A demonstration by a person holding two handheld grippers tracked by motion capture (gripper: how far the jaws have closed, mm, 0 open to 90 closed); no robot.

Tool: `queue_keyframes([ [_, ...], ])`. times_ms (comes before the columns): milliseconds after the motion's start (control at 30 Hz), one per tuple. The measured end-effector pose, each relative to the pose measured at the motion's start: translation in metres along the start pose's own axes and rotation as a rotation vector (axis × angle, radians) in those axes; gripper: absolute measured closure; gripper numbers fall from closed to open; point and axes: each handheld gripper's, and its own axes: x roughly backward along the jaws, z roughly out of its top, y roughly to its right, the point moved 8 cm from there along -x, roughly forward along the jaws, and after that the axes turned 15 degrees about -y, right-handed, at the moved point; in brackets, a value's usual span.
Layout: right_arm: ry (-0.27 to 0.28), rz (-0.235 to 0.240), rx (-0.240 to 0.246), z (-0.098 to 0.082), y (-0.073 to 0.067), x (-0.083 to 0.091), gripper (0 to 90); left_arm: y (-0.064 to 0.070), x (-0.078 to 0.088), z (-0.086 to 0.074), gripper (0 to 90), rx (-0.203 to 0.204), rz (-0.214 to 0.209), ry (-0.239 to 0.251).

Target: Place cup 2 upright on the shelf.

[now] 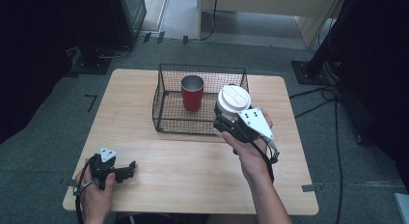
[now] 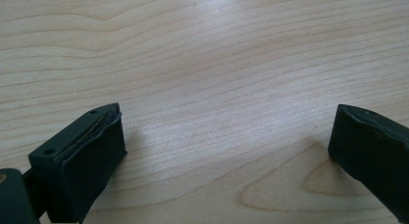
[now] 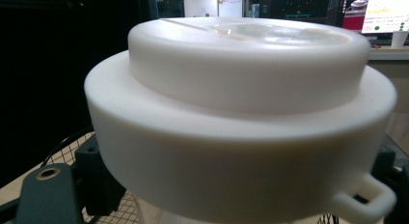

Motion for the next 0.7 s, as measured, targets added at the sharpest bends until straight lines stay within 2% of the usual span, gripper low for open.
queue_keyframes([
  [100, 0.006, 0.004, -0.011, 0.003, -0.001, -0.003, 16.2, 0.000, 0.000, 0.000, 0.0, 0.000, 0.000, 0.000],
  [500, 0.044, -0.037, 0.005, 0.020, 0.000, -0.018, 16.2, 0.000, 0.000, 0.000, 0.0, 0.000, 0.000, 0.000],
  [700, 0.051, -0.050, -0.005, 0.026, 0.002, -0.027, 16.2, 0.000, 0.000, 0.000, 0.0, 0.000, 0.000, 0.000],
])
